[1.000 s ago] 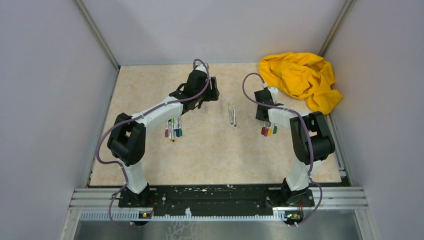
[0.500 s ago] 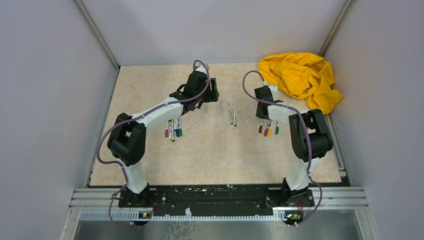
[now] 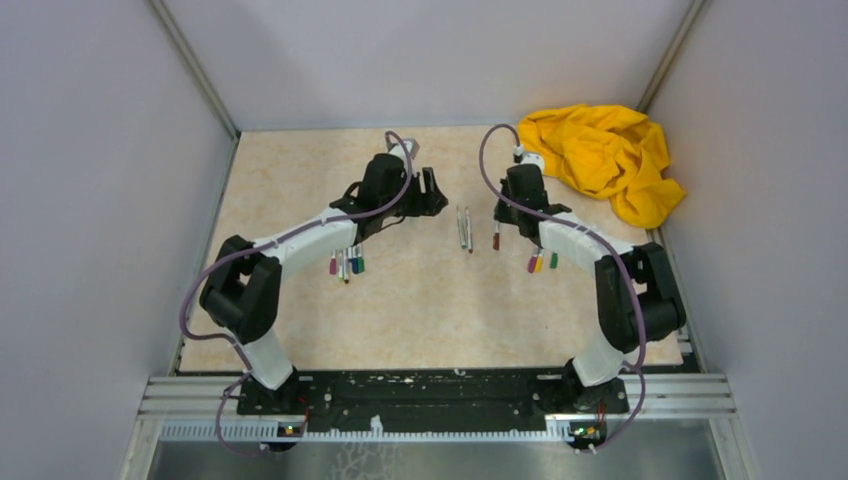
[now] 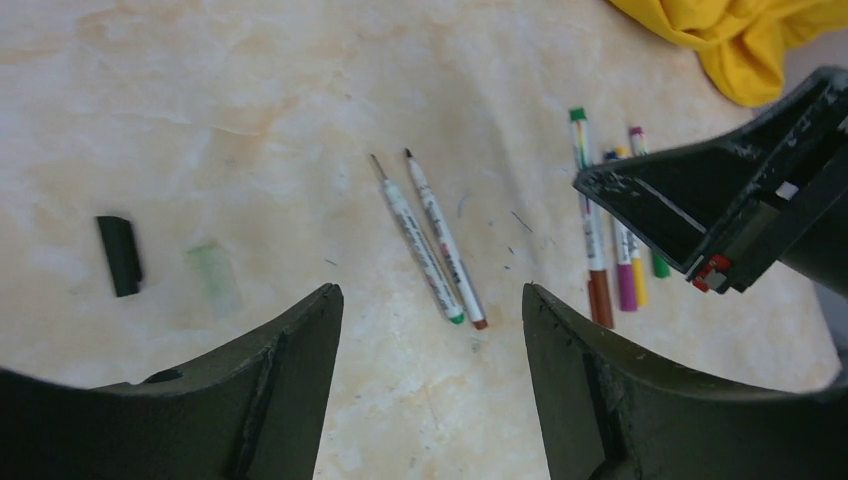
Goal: Open the pen caps
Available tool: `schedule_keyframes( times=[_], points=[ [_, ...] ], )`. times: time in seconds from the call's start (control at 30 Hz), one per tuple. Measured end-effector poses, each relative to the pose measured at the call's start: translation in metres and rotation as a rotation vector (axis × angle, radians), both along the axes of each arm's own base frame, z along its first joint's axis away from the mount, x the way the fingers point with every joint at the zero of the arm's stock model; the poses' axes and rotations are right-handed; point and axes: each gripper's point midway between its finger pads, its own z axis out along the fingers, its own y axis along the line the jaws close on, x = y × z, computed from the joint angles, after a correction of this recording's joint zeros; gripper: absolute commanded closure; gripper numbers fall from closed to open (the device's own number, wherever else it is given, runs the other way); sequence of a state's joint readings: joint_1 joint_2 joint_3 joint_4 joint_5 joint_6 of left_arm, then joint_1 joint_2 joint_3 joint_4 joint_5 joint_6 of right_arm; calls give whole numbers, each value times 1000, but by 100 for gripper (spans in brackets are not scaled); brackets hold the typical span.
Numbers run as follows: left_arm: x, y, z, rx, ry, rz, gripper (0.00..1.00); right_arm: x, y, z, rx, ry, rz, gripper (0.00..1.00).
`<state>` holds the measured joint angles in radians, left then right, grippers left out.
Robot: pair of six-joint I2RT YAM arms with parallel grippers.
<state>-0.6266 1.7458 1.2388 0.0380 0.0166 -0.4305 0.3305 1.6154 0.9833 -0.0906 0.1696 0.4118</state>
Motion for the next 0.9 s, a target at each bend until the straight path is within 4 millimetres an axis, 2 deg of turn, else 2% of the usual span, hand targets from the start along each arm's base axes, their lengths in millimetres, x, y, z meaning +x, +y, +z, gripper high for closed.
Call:
schedule_keyframes(
  times=[0.1,0.27,0.4,0.6,0.9],
  points=[
    [-12,-11,-6,-68,26,-61,28,8,28,25,93,-88,51,100],
    [-39,-23,-25,-166,112,-141,28,16,61,49,219,-170,96,100],
    [-47,-33,-17,-252,133,-186,28,20,80,65,293,-223,116,100],
    [-51,-49,-1,-364,135,-238,30,19,100,80,355,-265,146,100],
    [-51,-55,-27,-380,213,-233,40,17,108,84,380,-275,158,100]
  ],
)
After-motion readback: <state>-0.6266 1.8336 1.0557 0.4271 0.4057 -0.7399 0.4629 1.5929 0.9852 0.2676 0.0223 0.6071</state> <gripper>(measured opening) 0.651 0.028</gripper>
